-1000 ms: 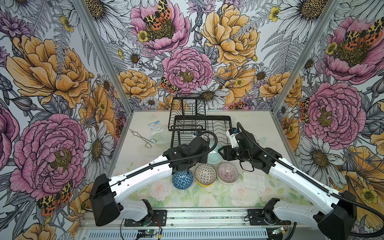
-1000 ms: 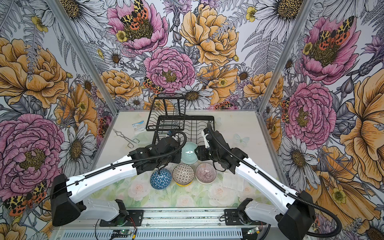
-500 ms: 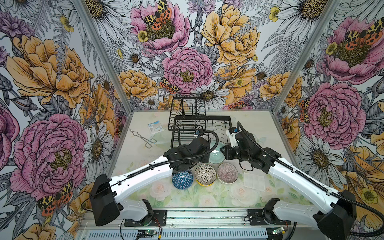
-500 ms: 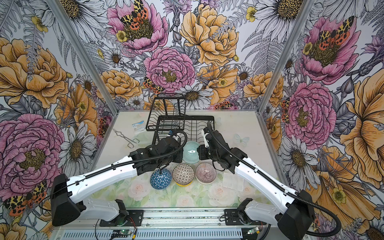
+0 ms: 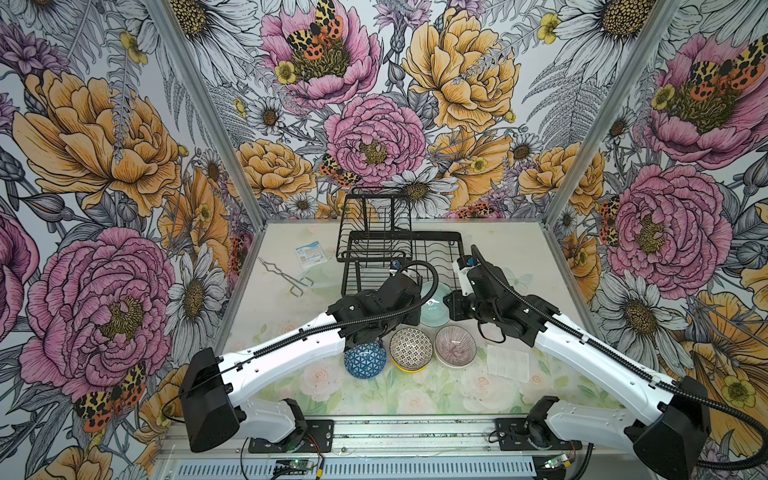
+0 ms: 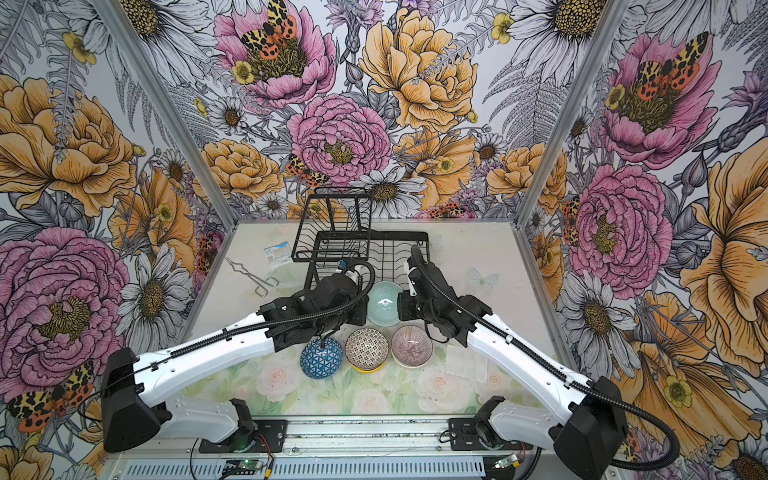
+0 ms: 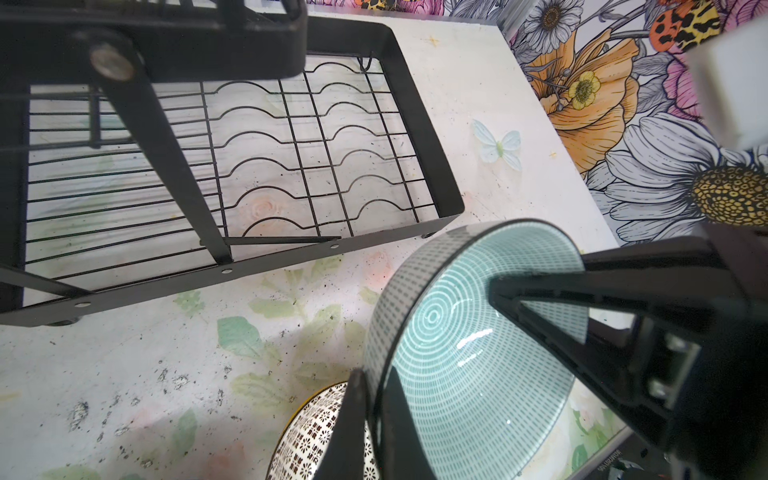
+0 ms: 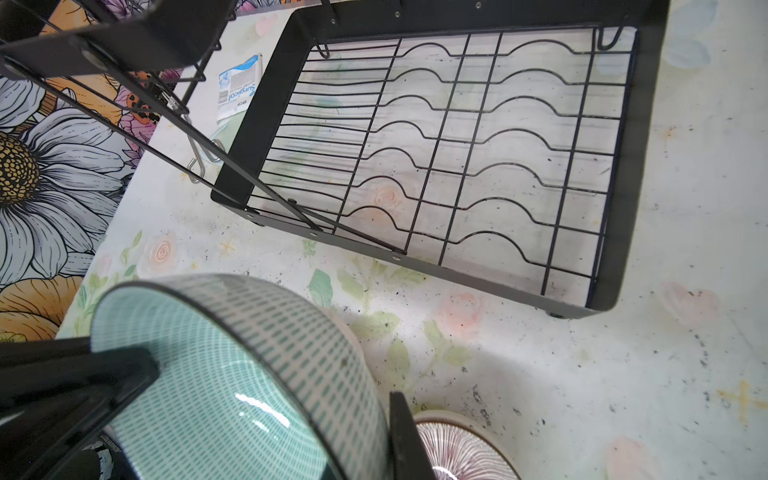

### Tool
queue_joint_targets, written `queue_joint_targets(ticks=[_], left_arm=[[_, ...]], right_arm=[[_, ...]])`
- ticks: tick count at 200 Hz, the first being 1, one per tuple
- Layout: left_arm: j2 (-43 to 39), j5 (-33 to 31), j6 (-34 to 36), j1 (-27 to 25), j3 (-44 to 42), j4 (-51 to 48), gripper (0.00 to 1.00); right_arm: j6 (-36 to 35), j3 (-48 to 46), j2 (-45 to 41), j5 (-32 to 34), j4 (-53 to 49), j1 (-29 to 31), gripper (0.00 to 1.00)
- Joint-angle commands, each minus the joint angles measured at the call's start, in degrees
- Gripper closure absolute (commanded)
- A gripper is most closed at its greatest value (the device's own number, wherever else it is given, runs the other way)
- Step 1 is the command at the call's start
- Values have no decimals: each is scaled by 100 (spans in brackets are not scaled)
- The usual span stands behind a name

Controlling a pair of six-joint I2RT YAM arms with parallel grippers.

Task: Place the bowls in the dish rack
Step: 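Grasp the bowl rim with the right gripper and release the left gripper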

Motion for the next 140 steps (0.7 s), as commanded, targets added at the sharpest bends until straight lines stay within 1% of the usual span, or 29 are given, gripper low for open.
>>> queue_joint_targets(ticks=[1, 14, 33, 45, 66, 71, 82, 95, 113, 127, 140], left_arm=[[-105, 146, 151, -9, -42, 254, 100], [-136, 24, 366, -89, 34, 129, 78], [-149, -422, 644, -262, 268, -283, 50], [-199, -582, 705, -306, 326, -458, 37], [-467, -701, 667, -306, 241, -521, 20], [-554, -734, 658, -317, 207, -523, 14], [-779, -859, 643, -314, 141, -566, 3], [-1065, -1063, 660, -287, 44, -711, 1], [-1471, -1380, 565, -90, -53, -1187, 1], [-1876, -1461, 421, 213, -220, -1499, 1], [-2299, -1412, 271, 639, -467, -1646, 1]], right_arm=[[-32, 5, -108, -23, 216, 3, 100], [-83, -8, -198, 42, 212, -5, 100], [-168, -66, -358, 97, 203, -48, 100], [-239, -76, -444, 106, 170, -91, 100], [-362, -70, -554, 156, 77, -184, 100], [-395, -63, -579, 182, 64, -205, 100], [-484, -31, -653, 245, 13, -249, 100], [-609, -4, -754, 396, -48, -293, 100], [-854, 31, -941, 695, -100, -343, 100], [-1132, 76, -1040, 1014, -96, -374, 100], [-1459, 142, -1060, 1357, -62, -430, 100]])
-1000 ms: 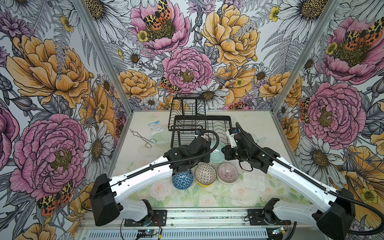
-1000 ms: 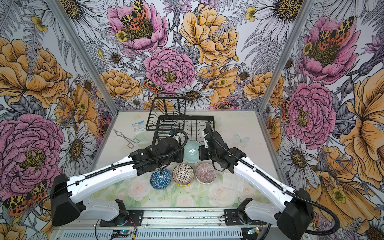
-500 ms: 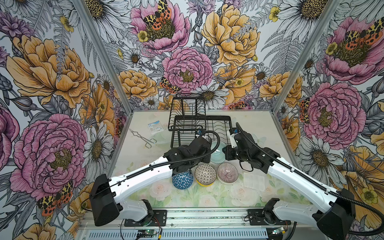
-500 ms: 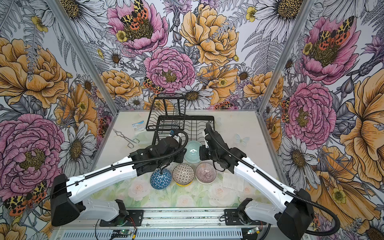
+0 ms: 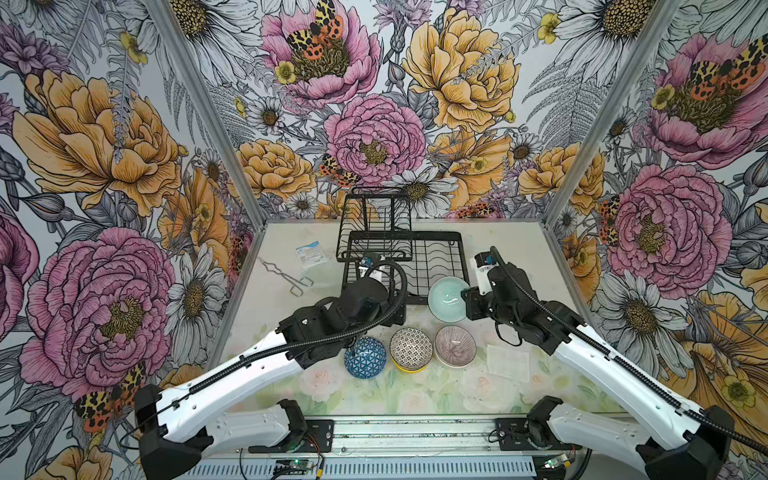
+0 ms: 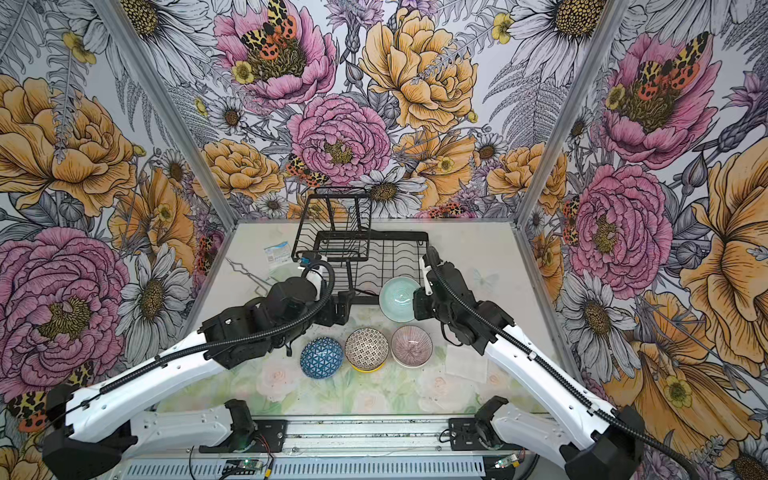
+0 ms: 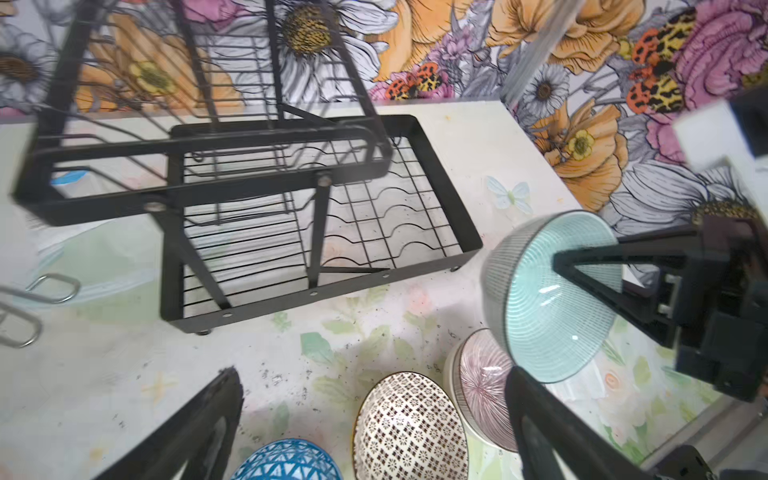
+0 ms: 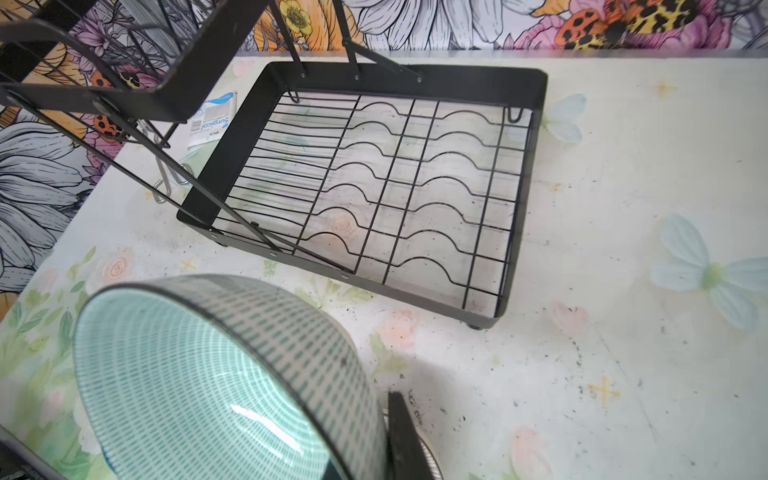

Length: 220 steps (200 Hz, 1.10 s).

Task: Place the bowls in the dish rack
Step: 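Grasp the bowl rim with the right gripper and release the left gripper, then carry the bowl over the rack with the right gripper while the left withdraws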

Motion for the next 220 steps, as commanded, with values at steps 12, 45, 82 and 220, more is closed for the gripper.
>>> queue_joint_targets(ticks=[12, 45, 82, 220], left_arm=[[-950, -186, -352, 1065, -647, -748, 1], [-1635, 553, -139, 2629, -1183, -782, 1], [-1362, 1277, 168, 3641, -1373, -706, 1], [267, 2214, 505, 4439, -1412, 118, 1]], right_arm=[[-901, 324, -136, 1052, 298, -131, 100], [-1731, 405, 225, 1916, 1072, -300, 100], [-3095, 77, 856, 1613, 3114, -613, 100], [-4988, 1235, 4881, 71, 6846, -1192, 100]])
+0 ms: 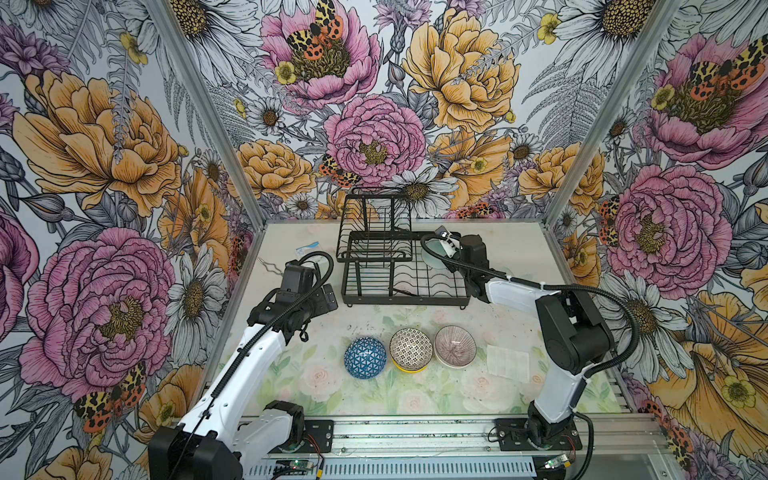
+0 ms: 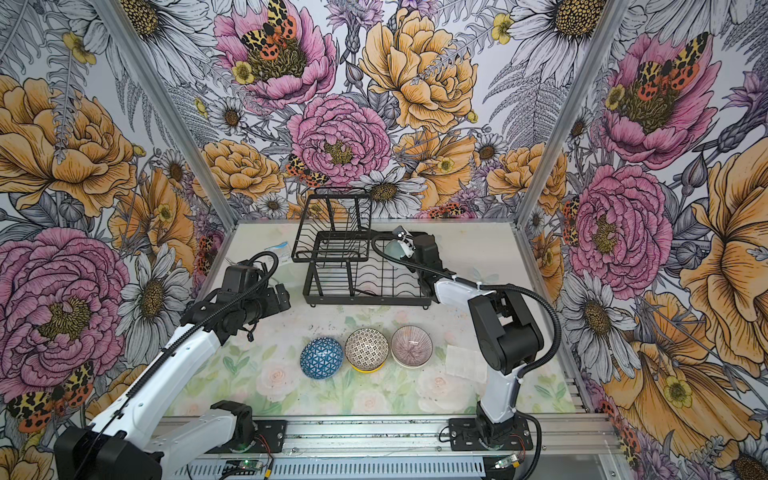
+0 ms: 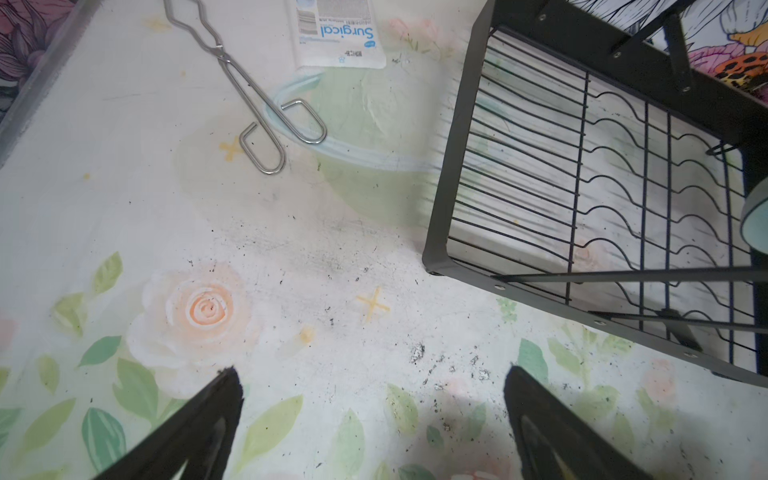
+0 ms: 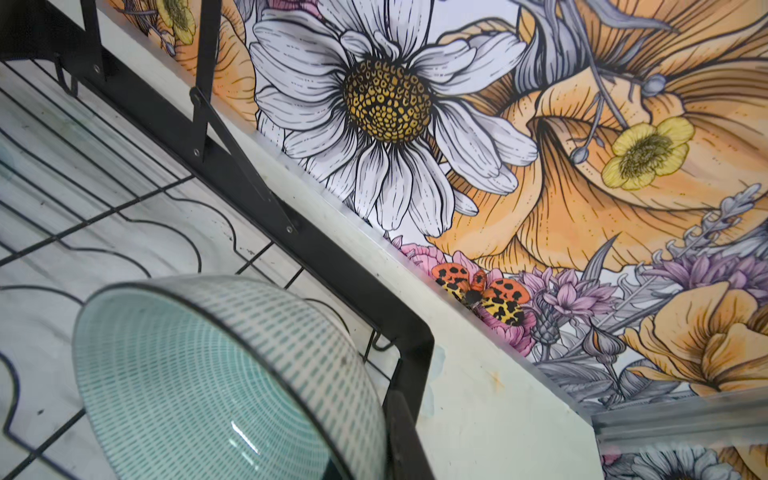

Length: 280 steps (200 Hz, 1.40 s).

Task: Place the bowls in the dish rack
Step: 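Carry the bowl over the rack with the right gripper while the left withdraws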

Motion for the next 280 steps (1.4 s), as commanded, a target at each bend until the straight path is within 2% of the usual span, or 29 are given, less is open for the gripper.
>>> queue_joint_targets(ticks=[1, 78, 115, 158, 240, 280], left_arm=[[103, 246, 184, 101, 98, 214, 1], [425, 366, 199, 178, 67, 452, 1], [394, 357, 168, 182, -11, 531, 1], [408, 391, 187, 182, -54, 573, 1], [459, 449, 198, 139, -82, 645, 1], [529, 480, 175, 36, -74, 697, 1]], right_arm=[[-201, 423, 181, -308, 986, 6, 100], [-1029, 851, 850, -488, 1327, 98, 100], [-1168, 974, 1063, -666, 1512, 168, 100], [-1392, 996, 1338, -523, 1922, 305, 100], [-1349, 1209, 1621, -653, 1817, 337, 100], [-1215, 1252, 1822, -555, 2109, 362, 100]])
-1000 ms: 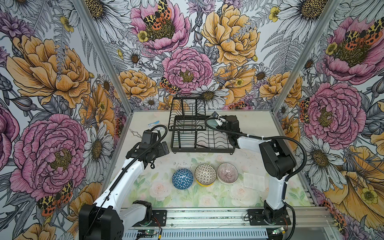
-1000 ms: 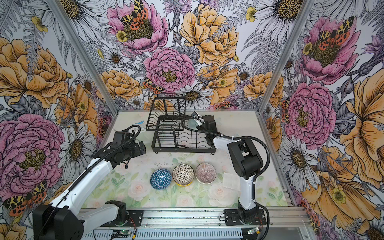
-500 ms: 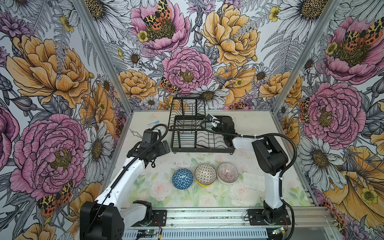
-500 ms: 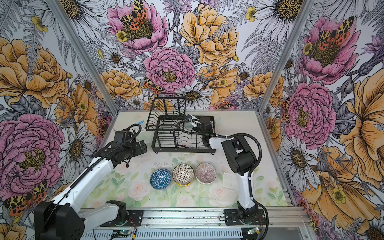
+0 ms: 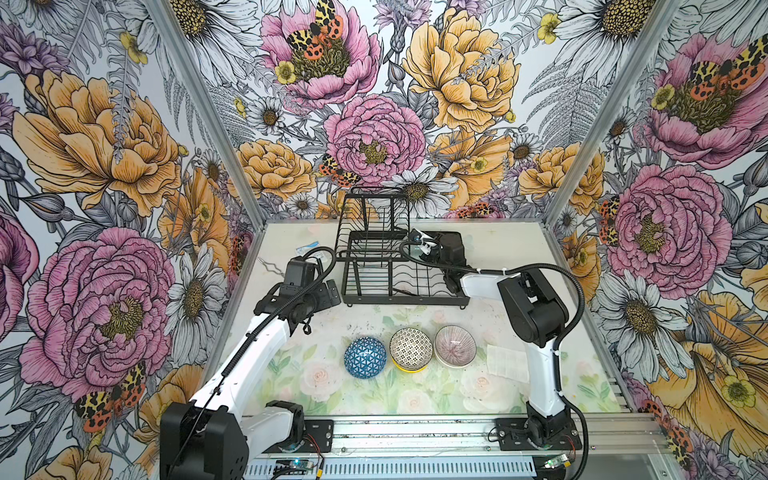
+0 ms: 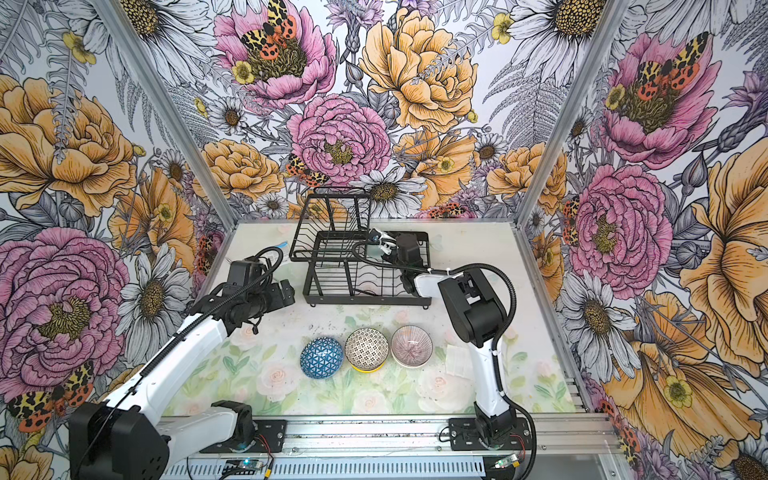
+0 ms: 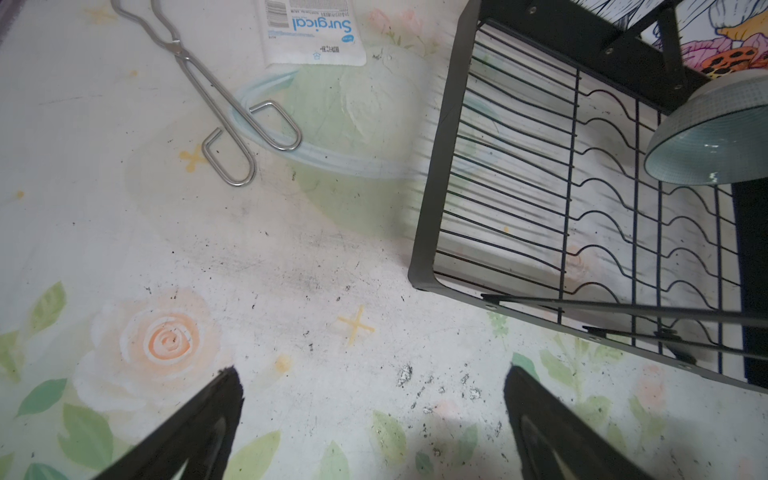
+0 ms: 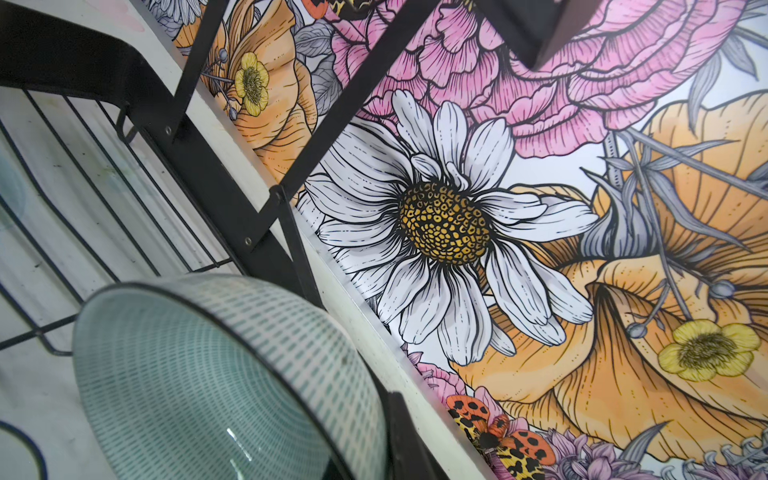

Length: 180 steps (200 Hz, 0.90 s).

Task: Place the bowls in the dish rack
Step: 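Carry the bowl over the rack with the right gripper while the left withdraws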

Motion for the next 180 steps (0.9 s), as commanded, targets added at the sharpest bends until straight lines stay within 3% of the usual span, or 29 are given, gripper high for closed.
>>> queue_joint_targets(ticks=[1, 107, 180], left_arm=[[77, 131, 47, -86, -63, 173, 1], [337, 80, 36, -390, 82, 178, 1], [538, 110, 45, -487, 191, 201, 1]], right_arm=[[97, 202, 185, -29, 644, 54, 100], [1, 67, 726, 525, 2192, 241, 100], [150, 38, 803, 397, 2198, 326, 100]])
